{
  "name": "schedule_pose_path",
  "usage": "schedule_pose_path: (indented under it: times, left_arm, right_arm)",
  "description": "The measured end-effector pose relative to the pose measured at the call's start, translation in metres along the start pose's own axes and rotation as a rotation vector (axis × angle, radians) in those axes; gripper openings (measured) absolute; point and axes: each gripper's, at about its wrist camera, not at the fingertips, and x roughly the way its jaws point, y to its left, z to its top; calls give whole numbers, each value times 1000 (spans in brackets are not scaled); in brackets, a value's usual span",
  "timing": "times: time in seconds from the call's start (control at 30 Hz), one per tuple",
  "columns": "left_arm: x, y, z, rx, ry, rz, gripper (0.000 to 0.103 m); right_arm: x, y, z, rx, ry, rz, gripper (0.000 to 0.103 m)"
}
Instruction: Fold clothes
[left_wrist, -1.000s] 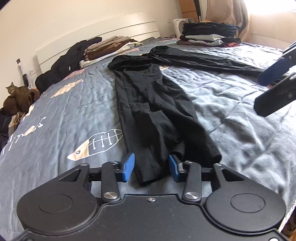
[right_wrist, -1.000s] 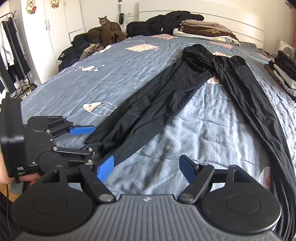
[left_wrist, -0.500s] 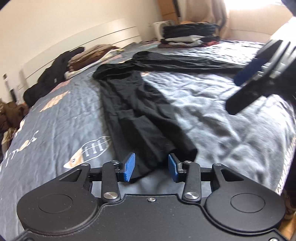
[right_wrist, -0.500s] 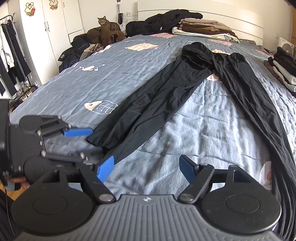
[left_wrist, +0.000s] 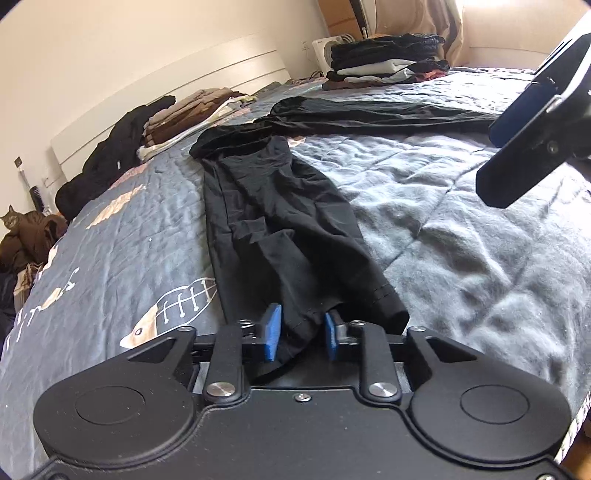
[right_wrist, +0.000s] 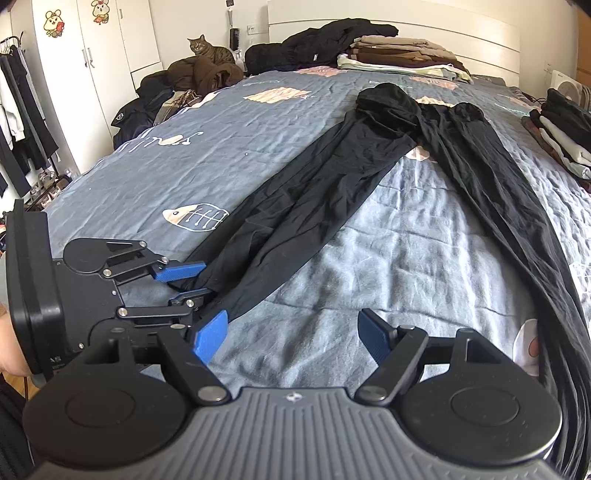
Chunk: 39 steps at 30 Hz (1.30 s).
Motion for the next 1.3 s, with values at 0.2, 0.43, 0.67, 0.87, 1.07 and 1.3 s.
schedule_pose_path:
  times: [0.2,0.43,0.67,0.87,1.07,1.3]
  left_arm:
    - [-8,22,8,-135,-6,-24,5]
    - [-47,58,7,-362,-46,-130,0]
    - [-40,58,6,-311,-10,-78,0]
    - [-27,51,2,-256,31,-77,0]
    - [-18,35,-4,-138,82,-52,4]
    - [-7,23,-4,-81,56,31,43]
  right_arm:
    - [1,-1,-1,3,4,5,77]
    - [6,5,-1,-26,-11,-4,77]
    - [27,27,-8,-84,-3,13,77]
    - [39,41,-11,-163,-25,-35,79]
    - [45,46,-19,-209,1,-30,80]
    - [45,44,-22,-195,-1,-21,82]
